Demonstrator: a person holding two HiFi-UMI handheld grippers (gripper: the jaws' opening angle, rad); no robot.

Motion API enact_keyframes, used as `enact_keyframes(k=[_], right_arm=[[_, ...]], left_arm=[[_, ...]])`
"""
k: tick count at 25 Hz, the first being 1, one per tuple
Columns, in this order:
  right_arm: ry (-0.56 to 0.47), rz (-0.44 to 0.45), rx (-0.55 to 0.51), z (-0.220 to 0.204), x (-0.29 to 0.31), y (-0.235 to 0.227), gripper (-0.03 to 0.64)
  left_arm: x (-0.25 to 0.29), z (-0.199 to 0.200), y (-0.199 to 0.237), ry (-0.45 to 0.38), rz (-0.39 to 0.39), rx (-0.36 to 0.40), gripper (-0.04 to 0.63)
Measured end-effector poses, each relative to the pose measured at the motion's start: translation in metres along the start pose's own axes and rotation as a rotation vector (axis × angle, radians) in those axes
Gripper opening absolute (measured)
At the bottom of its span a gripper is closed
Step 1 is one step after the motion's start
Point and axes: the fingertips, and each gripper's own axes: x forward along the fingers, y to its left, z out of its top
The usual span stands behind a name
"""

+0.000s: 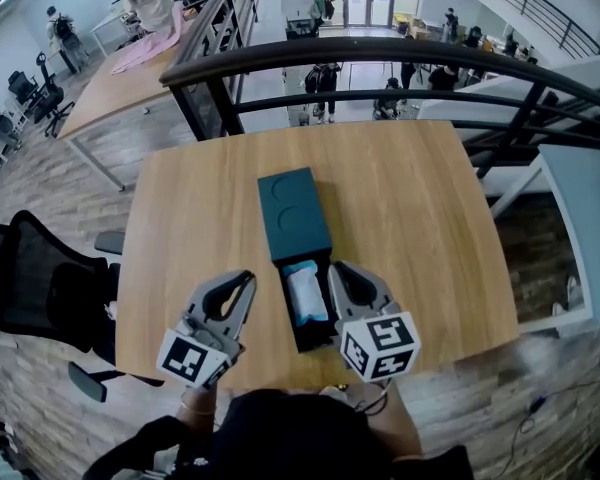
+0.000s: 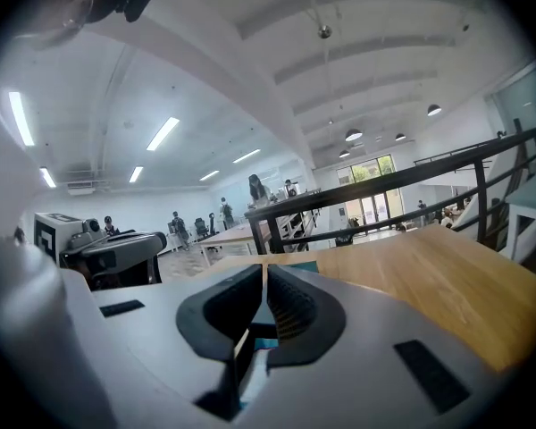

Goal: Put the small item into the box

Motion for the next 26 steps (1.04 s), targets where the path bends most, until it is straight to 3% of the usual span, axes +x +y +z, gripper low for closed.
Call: enact_keyframes(k=[26], right_arm=[[-0.048,0.066,-0.064,-0.001,-0.057,0.002,0.031]], left_arm=[[-0.019,-0.008,-0.056,0.017,0.037,0.010,0.034]])
